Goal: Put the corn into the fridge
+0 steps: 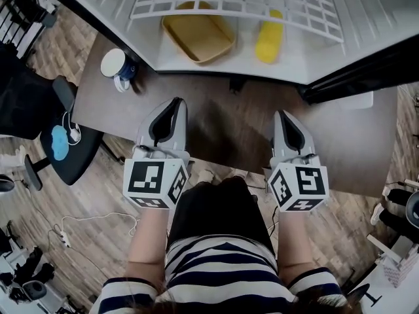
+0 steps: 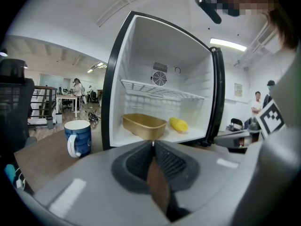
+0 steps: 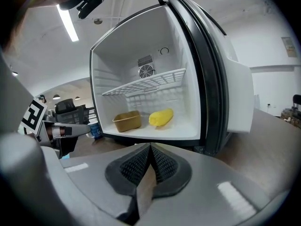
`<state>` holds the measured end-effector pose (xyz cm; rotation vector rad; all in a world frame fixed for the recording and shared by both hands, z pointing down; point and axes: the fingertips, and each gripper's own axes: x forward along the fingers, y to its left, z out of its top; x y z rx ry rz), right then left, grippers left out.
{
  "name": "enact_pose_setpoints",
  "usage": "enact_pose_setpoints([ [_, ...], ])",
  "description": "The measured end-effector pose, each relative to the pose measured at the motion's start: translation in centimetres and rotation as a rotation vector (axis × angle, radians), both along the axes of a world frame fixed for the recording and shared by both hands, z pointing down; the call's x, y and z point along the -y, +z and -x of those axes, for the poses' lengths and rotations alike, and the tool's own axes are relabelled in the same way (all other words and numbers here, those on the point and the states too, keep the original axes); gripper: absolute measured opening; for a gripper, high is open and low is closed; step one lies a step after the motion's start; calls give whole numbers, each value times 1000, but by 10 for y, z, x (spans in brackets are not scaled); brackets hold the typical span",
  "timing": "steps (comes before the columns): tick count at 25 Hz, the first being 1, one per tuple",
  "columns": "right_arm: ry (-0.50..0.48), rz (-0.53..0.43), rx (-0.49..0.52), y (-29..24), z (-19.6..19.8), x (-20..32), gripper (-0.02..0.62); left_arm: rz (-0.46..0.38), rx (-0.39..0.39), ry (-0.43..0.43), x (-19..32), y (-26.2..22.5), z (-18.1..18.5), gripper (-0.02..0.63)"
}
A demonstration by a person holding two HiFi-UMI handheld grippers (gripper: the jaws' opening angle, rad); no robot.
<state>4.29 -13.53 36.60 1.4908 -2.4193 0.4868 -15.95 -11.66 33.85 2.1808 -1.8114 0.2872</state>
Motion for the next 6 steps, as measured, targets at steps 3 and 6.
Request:
enact_pose_setpoints([
  [3,-3,-7,1,-10,-3,-3,-9,0,6,-2,-4,-8,-4,0],
  [6,-7,-15,-1,-20,-5,-6,-9,2,11,-1,-9,-15,-8,0],
])
